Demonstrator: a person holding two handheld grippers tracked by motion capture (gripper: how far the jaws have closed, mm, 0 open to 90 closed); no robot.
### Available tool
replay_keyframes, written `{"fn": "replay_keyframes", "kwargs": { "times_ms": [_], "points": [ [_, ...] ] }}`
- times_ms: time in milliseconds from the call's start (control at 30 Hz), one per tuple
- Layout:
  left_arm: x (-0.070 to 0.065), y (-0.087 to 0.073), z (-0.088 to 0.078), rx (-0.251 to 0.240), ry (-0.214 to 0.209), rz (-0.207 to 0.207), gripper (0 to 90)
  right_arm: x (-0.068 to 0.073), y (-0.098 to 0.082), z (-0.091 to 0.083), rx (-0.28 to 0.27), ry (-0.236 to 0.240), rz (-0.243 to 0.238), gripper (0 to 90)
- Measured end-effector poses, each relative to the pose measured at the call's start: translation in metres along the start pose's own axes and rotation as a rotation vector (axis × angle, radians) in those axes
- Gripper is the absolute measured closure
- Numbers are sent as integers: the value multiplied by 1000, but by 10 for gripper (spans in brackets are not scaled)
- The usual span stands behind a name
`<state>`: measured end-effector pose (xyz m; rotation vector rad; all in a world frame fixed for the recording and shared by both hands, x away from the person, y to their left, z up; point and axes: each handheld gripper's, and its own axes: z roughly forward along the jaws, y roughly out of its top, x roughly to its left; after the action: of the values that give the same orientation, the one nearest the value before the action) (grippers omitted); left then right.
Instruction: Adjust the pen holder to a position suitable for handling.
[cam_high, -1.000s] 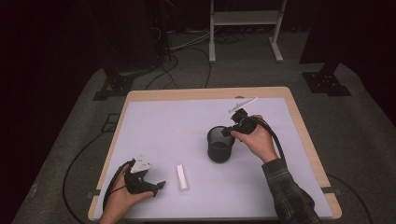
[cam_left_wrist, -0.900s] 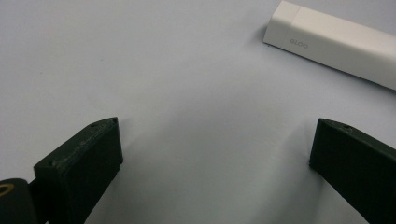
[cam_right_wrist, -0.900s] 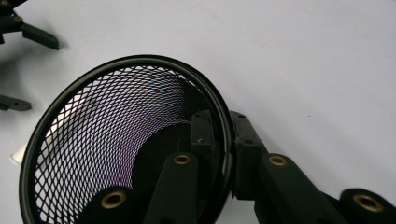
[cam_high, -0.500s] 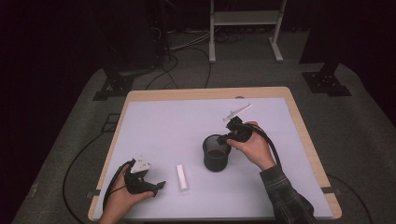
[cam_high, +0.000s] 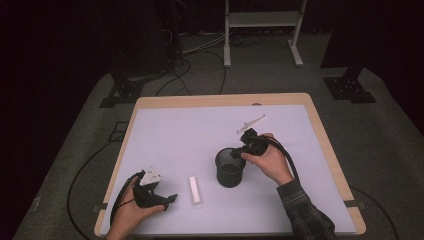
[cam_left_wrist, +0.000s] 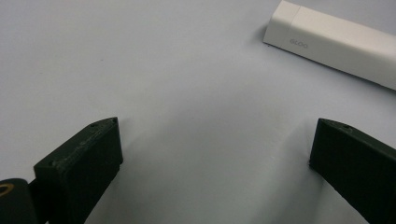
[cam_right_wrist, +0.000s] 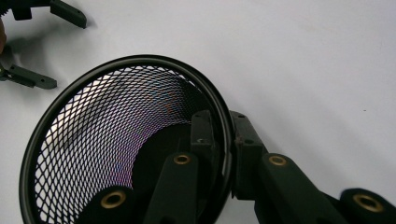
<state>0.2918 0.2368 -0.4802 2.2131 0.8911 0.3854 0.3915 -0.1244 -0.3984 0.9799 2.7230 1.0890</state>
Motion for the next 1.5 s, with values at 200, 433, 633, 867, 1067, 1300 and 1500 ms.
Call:
{"fn": "replay_keyframes", "kwargs": {
  "times_ms": [200,433,633,867,1067,1300,1500],
  "points": [
    [0,0,0,-1,0,-1,13,1,-1,3,7,2,-4,809],
    [0,0,0,-1,0,-1,13,2,-1,6,12,-1,-9,807],
    [0,0,0,1,-1,2,13,2,-2,3,6,6,-1,632],
    [1,0,0,-2,0,3,13,3,-6,-9,-47,-20,-11,472],
    [0,0,0,-3,1,1,13,7,-9,-20,-111,-23,-27,382],
    [0,0,0,-4,1,-1,13,12,-13,-27,-139,-60,-40,322],
    [0,0,0,-4,-1,-6,12,12,-19,-38,-168,-64,-21,280]
  ]
}}
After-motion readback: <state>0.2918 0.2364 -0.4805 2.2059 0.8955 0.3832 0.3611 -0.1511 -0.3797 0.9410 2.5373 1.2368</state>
